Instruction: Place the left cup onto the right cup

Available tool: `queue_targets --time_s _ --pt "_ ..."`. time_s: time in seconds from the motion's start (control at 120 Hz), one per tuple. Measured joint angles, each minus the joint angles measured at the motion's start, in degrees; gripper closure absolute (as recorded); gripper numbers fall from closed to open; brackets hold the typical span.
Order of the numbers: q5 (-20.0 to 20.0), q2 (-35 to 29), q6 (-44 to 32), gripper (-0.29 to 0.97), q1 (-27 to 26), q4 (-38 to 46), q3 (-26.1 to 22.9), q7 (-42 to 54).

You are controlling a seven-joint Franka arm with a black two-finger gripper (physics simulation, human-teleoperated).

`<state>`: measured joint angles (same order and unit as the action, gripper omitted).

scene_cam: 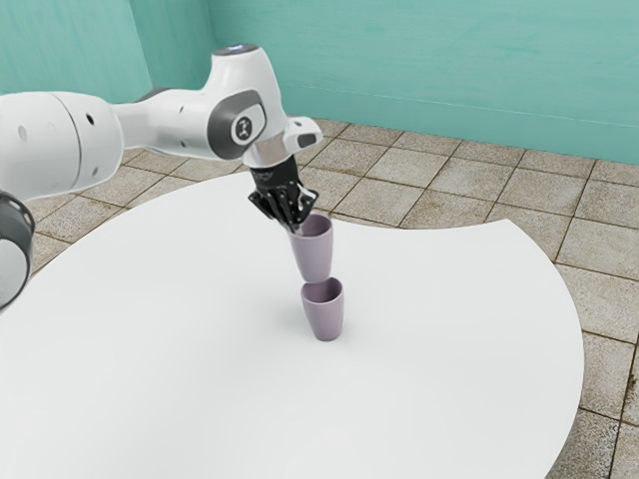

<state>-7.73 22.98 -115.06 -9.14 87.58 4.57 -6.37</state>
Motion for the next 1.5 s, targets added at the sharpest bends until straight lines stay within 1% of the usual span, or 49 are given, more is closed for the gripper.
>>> queue_targets --time_s 0.242,0.583,0.975,1.5 --pt "-1.9 0.8 -0.6 0.79 0.0 0.1 0.0 -0.4" --pt "-3.6 -0.4 -0.8 0.79 0.2 1.3 -0.1 -1.7" --pt "-3.9 -1.6 -0.7 0.79 0.1 3.4 -0.1 -3.1" --pt "-4.1 -1.0 -1.3 0.79 0.1 4.6 -0.2 -4.6"
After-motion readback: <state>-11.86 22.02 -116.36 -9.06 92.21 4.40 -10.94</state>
